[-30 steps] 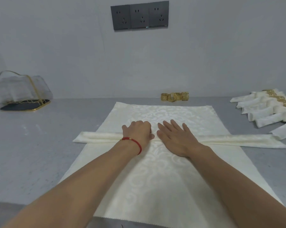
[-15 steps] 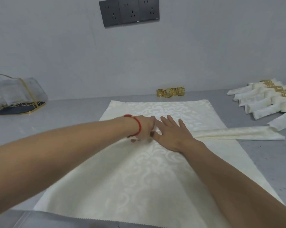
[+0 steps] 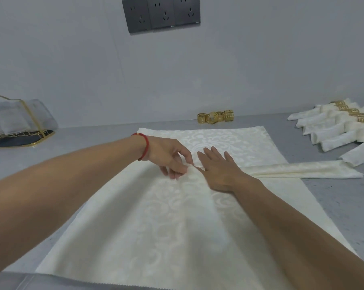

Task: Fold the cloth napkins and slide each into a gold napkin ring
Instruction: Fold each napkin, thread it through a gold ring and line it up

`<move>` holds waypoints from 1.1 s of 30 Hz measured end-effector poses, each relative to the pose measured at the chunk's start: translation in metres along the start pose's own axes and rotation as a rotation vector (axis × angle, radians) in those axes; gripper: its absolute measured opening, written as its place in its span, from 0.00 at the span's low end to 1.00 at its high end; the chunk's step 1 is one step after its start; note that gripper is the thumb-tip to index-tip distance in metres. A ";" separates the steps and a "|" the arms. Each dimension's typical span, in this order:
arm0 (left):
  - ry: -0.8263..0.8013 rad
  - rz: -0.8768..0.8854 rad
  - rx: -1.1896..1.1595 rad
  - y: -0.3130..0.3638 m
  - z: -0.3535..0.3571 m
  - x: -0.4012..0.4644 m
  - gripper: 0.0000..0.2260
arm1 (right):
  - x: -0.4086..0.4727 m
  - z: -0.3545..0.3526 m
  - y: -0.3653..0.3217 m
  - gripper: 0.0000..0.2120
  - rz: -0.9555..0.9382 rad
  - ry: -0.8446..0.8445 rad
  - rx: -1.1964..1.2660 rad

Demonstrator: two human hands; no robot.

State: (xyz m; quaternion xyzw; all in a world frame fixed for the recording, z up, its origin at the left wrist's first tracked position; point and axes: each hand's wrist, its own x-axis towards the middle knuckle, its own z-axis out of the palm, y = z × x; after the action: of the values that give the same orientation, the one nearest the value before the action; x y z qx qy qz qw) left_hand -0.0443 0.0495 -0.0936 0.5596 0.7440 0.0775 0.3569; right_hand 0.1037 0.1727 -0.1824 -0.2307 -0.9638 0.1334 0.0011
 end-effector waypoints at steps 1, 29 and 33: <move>0.015 0.014 0.024 -0.001 0.002 0.002 0.09 | 0.003 -0.004 0.001 0.30 -0.009 0.011 0.031; 0.190 -0.094 0.197 0.001 0.025 0.022 0.16 | -0.037 -0.074 0.005 0.09 0.128 -0.019 -0.524; 0.184 -0.089 0.210 0.000 0.027 0.023 0.14 | -0.033 -0.081 -0.009 0.07 0.118 -0.135 -0.465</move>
State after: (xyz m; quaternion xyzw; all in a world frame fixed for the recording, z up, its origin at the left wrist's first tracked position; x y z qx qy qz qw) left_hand -0.0304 0.0626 -0.1235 0.5507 0.8018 0.0342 0.2295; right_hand 0.1342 0.1716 -0.1004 -0.2715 -0.9513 -0.0768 -0.1240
